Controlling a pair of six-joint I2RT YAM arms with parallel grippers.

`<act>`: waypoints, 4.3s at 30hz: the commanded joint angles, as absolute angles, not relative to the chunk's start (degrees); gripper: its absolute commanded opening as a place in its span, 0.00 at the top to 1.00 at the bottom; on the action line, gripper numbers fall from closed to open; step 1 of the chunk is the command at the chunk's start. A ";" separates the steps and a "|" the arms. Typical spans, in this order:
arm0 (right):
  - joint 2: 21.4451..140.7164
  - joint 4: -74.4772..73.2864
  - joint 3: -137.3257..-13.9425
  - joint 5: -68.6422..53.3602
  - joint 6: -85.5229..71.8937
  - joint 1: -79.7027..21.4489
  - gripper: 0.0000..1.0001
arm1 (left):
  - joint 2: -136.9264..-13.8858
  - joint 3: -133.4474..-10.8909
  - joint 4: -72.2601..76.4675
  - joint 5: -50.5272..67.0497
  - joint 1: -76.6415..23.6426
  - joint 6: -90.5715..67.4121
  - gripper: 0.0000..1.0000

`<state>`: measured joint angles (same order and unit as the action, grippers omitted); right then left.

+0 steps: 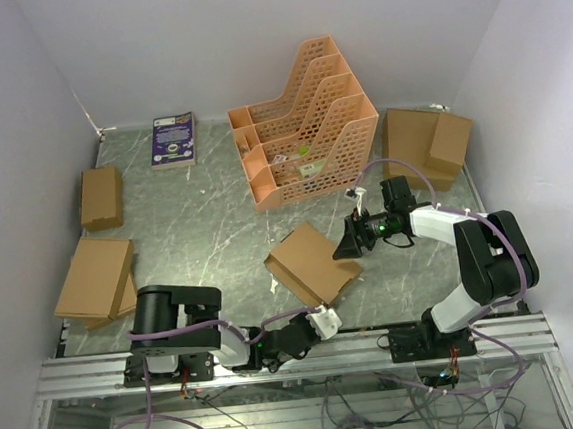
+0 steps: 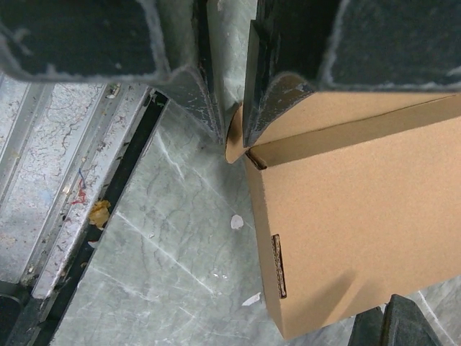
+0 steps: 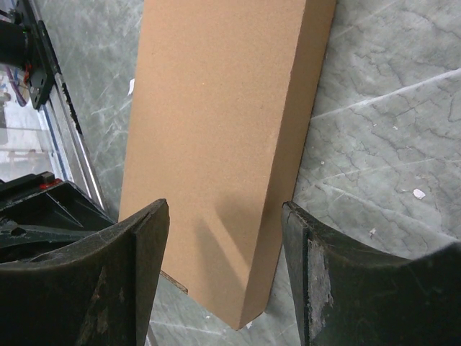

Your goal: Fold the paper box

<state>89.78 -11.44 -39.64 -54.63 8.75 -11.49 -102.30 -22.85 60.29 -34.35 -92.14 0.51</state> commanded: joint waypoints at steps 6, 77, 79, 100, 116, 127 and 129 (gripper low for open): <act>90.26 -11.56 -40.09 -54.67 8.44 -11.84 0.37 | -102.95 -23.60 64.45 -36.42 -92.54 -1.70 0.80; 90.03 -12.37 -40.69 -53.22 9.42 -18.12 0.47 | -92.02 -36.08 25.51 -33.58 -82.15 -24.48 0.93; 90.23 -12.39 -40.84 -52.98 9.36 -18.37 0.47 | -92.02 -37.83 22.70 -33.06 -81.39 -25.62 0.93; 91.00 -12.12 -41.12 -50.23 8.01 -18.41 0.47 | -83.64 -37.13 10.95 -26.95 -79.22 -33.23 0.67; 91.34 -12.44 -41.35 -50.96 8.37 -18.39 0.46 | -81.89 -35.63 3.40 -22.82 -77.96 -38.02 0.63; 91.89 -12.83 -41.66 -50.98 8.61 -18.41 0.46 | -58.19 -22.04 0.37 -17.53 -71.88 -57.84 0.33; 91.86 -12.83 -41.66 -50.96 8.57 -18.29 0.45 | -52.69 -17.58 3.73 -14.70 -69.67 -62.40 0.28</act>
<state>91.29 -12.14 -41.04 -50.17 8.56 -18.09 -59.72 -24.60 -0.03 -21.23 -73.19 -51.11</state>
